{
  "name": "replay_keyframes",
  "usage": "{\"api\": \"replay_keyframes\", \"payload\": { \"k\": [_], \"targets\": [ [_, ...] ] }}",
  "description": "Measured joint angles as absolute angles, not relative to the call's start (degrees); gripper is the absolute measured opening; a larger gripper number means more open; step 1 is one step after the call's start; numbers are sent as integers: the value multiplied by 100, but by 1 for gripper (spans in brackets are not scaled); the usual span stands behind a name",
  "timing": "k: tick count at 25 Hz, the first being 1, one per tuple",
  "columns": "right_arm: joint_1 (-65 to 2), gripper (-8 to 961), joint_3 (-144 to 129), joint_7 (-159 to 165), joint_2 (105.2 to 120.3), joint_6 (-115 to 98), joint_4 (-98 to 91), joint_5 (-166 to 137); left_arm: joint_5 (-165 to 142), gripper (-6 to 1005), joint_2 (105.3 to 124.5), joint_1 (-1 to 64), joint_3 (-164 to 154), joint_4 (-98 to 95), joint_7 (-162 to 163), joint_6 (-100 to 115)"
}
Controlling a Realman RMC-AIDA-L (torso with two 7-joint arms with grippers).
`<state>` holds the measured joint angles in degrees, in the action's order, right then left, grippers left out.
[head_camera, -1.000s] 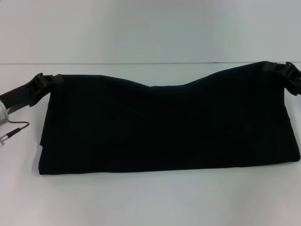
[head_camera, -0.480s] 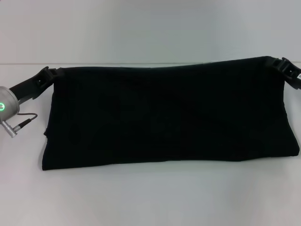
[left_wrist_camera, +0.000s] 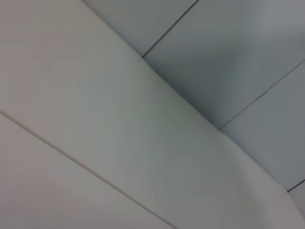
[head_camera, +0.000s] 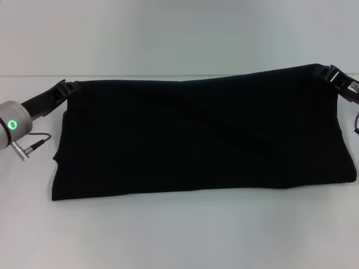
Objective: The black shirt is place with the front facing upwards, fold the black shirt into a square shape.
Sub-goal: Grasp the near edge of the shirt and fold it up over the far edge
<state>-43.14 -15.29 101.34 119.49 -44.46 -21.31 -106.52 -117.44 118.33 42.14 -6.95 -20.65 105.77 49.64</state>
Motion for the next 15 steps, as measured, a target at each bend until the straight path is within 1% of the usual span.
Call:
{"api": "replay_keyframes", "payload": {
  "k": [5,10,13,15],
  "targets": [
    [-4396,57,-1539,9997,11964,-4321,-2127,-10651,-11736,16,11859,4290,-694,-2065,10487,4843],
    [-4505,62,-1563,9762,11971,-3953,-2001,-10649,-11733,21,11983,4439,-694,-2057,10465,4356],
    [-4587,75,-1538,9362,11975,-3713,-1888,-10596,-11699,24,12026,4486,-694,-2053,10306,4176],
    [-4620,85,-1540,9031,11983,-3622,-1793,-10439,-11621,61,12064,4512,-693,-2049,10238,4040]
  ]
}}
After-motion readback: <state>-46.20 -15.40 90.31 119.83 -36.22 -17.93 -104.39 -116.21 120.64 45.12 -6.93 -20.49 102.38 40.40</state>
